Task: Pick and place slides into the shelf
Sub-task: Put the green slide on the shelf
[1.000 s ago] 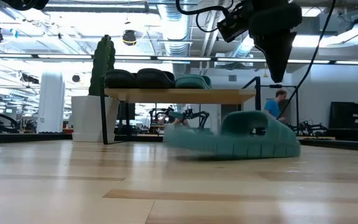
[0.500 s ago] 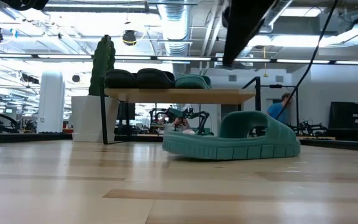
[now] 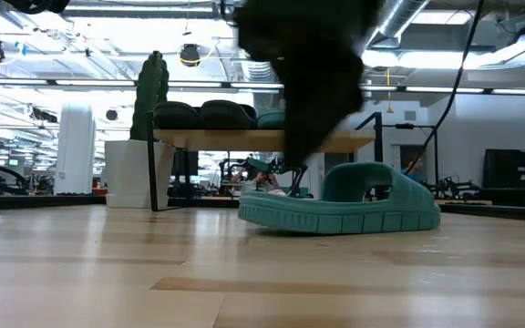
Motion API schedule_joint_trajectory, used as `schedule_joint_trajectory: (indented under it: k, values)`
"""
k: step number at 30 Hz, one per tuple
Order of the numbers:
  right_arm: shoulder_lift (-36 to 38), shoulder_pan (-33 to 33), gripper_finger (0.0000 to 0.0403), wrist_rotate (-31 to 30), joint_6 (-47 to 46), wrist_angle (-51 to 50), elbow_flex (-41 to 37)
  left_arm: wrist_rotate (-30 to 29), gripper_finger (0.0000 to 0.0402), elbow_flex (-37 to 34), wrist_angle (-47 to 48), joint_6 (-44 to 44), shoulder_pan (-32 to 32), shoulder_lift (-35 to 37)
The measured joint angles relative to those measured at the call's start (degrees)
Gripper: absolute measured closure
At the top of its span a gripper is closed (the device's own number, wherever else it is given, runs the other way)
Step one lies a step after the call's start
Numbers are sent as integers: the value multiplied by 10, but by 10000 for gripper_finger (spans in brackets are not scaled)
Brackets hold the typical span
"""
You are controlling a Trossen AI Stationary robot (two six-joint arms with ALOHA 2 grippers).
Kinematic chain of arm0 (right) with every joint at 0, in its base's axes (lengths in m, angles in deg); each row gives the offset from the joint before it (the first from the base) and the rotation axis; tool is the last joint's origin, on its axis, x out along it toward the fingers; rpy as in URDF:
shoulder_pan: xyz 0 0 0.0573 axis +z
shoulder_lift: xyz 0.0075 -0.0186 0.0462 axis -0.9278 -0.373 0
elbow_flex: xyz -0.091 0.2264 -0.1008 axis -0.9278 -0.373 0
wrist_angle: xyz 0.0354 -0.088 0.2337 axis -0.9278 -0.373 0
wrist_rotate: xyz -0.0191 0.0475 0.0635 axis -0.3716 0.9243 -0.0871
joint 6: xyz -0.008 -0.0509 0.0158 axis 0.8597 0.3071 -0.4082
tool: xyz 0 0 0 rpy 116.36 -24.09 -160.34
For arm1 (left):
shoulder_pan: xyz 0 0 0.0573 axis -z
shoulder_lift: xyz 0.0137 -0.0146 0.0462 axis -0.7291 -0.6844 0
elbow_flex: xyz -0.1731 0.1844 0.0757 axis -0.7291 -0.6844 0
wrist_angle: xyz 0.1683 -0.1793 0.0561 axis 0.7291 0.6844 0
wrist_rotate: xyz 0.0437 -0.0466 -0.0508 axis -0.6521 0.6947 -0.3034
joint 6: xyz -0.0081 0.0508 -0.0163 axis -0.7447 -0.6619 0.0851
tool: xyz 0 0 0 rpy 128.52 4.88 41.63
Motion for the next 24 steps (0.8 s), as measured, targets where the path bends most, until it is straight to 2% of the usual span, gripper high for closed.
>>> schedule_joint_trajectory:
  k: [2, 4, 7, 10, 15, 24]
  values:
    - [-20, -13, 286, 47, -5, 52, 12, 1, 400, 0, 2, 1, 0, -1]
    - [-29, -23, 290, 90, -5, 26, 10, 1, 400, 0, 3, 0, 0, -1]
    - [-53, -36, 291, 157, -8, 61, 17, 2, 400, 0, 5, -1, 0, -4]
    - [-69, -45, 290, 196, -5, 75, 22, 3, 400, 0, 3, -1, 0, -10]
    - [-92, -50, 290, 220, -2, 88, 22, 10, 400, 0, 5, -2, 0, -15]
    - [-92, -54, 290, 223, -8, 92, 21, 10, 400, 0, 3, -4, 0, -16]
